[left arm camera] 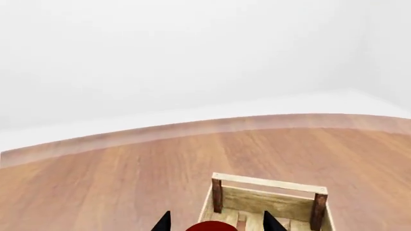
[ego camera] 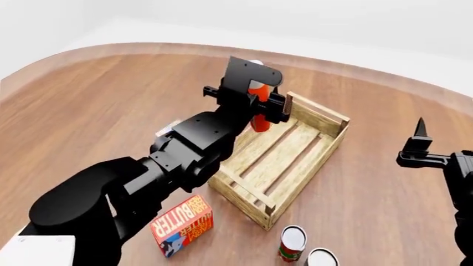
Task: Pick up the ketchup, and put it in the wooden tray.
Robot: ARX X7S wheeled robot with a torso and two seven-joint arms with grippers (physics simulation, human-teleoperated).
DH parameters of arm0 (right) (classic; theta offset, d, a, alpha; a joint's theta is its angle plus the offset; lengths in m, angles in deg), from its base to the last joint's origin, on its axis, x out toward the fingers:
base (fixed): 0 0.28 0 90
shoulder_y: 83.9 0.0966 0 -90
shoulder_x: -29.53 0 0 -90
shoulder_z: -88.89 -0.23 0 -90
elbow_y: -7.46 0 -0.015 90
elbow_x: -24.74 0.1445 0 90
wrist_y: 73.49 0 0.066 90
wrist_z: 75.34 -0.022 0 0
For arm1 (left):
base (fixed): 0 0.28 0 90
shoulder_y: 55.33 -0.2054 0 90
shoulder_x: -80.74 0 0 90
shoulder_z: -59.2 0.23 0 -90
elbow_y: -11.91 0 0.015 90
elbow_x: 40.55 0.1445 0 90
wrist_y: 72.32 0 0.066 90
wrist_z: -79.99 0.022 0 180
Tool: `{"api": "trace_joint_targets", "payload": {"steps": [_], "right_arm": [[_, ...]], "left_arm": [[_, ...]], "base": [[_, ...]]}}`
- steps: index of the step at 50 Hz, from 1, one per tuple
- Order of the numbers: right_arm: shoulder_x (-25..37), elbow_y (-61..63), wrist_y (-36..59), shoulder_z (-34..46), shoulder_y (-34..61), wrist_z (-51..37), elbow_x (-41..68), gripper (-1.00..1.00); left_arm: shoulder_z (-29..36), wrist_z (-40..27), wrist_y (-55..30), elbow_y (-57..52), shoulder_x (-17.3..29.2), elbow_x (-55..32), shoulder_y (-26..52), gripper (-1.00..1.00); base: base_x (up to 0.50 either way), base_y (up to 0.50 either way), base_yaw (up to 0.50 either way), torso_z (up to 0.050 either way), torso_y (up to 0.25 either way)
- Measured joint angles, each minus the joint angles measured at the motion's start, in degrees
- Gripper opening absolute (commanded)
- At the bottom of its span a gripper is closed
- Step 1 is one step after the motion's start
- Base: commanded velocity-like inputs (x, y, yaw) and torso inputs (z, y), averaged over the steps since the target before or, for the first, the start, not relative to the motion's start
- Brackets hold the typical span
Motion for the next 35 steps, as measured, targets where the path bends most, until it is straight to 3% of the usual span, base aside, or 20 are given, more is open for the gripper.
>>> {"api": "trace_joint_targets", "payload": {"steps": [35], "right_arm": [[-0.5, -9.4, -7.4, 0.5, 2.3, 1.6, -2.0, 1.00]], "left_arm": [[-0.1, -1.7, -0.2, -2.0, 0.0, 4.3, 1.9, -1.00]], "base": [[0.00, 0.00, 0.00, 0.000, -0.173]]}}
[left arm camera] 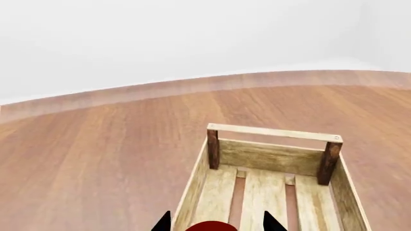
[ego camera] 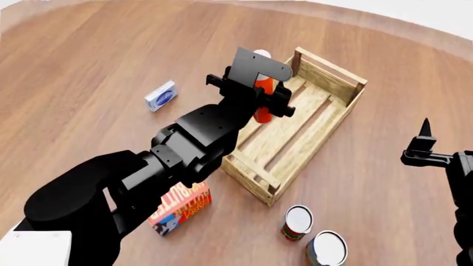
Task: Pick up the ketchup, and put it in the wooden tray.
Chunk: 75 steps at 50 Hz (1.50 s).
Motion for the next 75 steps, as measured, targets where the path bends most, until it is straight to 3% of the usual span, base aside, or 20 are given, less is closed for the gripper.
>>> {"api": "trace_joint_targets", "payload": {"steps": [18, 75], "right_arm": [[-0.7, -2.3, -2.4, 0.1, 0.0, -0.2, -0.7, 1.00], [-3.1, -18.3, -17.0, 1.3, 1.1, 1.0, -4.7, 1.00]], "left_arm": [[-0.1, -0.3, 0.0, -0.4, 0.0, 1.7, 0.4, -1.00], [-0.3, -1.3, -0.9, -0.5, 0.0, 5.2, -3.9, -1.00]], "base": [[0.00, 0.00, 0.00, 0.000, -0.176], [0.00, 0.00, 0.00, 0.000, 0.000]]}}
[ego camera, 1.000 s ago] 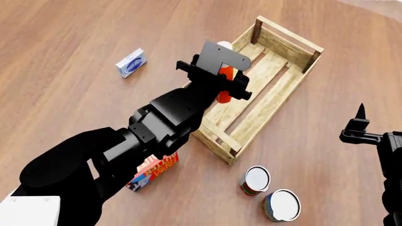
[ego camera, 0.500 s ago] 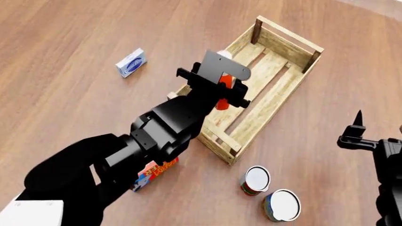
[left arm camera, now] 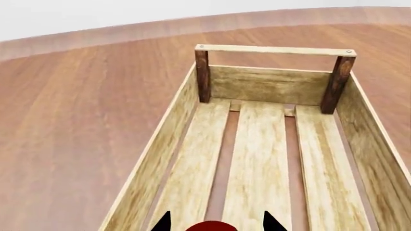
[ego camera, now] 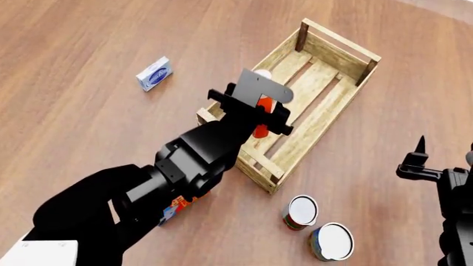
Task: Pick up the ketchup, and put it in the wooden tray.
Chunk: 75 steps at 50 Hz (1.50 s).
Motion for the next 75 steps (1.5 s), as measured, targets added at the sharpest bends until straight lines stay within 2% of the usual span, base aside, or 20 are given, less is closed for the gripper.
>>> {"api": "trace_joint_targets", "payload": {"steps": [1, 2, 29, 50, 75], "right_arm": [[0.0, -0.3, -0.2, 0.0, 0.1, 0.0, 0.0, 1.00], [0.0, -0.6, -0.4, 0.0, 0.1, 0.1, -0.1, 1.00], [-0.4, -3.8, -3.7, 0.2, 0.2, 0.5, -0.4, 1.00], [-0.3, 1.6, -1.1, -0.4, -2.2, -0.5, 0.7, 1.00], [1.4, 15.1, 7.6, -2.0, -5.9, -3.0, 3.4, 1.00]], "left_arm": [[0.0, 0.0, 0.0, 0.0, 0.0, 0.0, 0.0, -1.00], [0.0, 0.0, 0.0, 0.0, 0.0, 0.1, -0.1, 1.00], [-0.4, -0.4, -0.1, -0.4, -0.1, 0.6, -0.1, 1.00], [-0.4, 0.1, -0.6, -0.8, -0.1, -0.3, 0.8, 1.00], [-0.2, 0.3, 0.2, -1.8, -0.1, -3.9, 4.2, 1.00]], "base": [[0.00, 0.00, 0.00, 0.000, 0.000], [0.00, 0.00, 0.00, 0.000, 0.000], [0.00, 0.00, 0.00, -0.001, 0.005], [0.00, 0.00, 0.00, -0.024, 0.222], [0.00, 0.00, 0.00, -0.025, 0.228]]}}
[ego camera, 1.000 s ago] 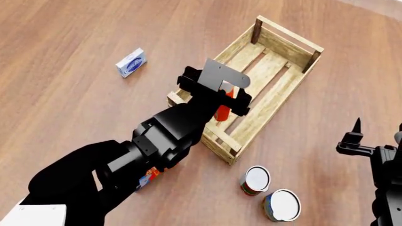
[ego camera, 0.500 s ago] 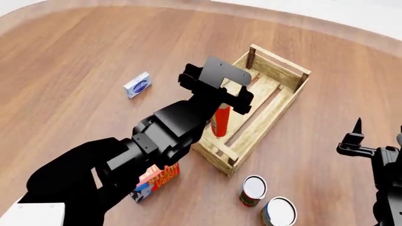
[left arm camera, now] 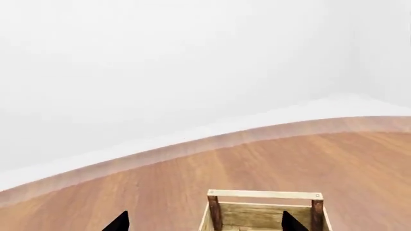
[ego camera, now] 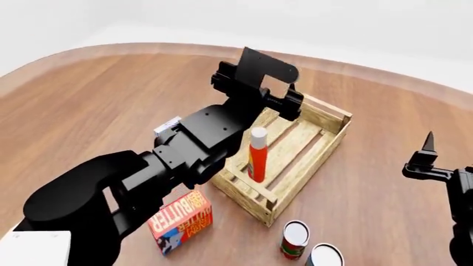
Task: Pick up the ketchup, and put it in the wooden tray.
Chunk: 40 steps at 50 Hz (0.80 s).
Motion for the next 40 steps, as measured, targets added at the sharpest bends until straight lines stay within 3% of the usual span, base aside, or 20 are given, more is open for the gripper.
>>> {"api": "trace_joint_targets", "payload": {"steps": [12, 17, 28, 40], "right_arm": [[1.5, 9.4, 7.1, 0.1, -0.4, -1.9, 1.8, 1.00], [1.9, 21.2, 14.7, -0.7, -3.3, -5.4, 3.9, 1.00], [2.8, 40.4, 29.0, 0.3, -4.5, -11.6, 8.3, 1.00], [3.1, 46.4, 32.9, 2.5, -3.7, -13.3, 9.4, 1.00]], "left_arm": [[-0.2, -0.2, 3.8, 2.7, 0.0, -2.1, 3.1, 1.00], [-0.2, -0.6, 6.9, 2.9, 1.5, -2.5, 3.1, 1.00], [1.2, -13.2, 12.4, -20.3, 18.9, -0.6, 0.5, 1.00], [1.6, -28.2, 18.6, -42.0, 37.4, 1.7, -6.1, 1.00]], "base": [[0.00, 0.00, 0.00, -0.025, 0.225], [0.00, 0.00, 0.00, -0.016, 0.055], [0.00, 0.00, 0.00, -0.001, 0.000], [0.00, 0.00, 0.00, 0.000, 0.000]]}}
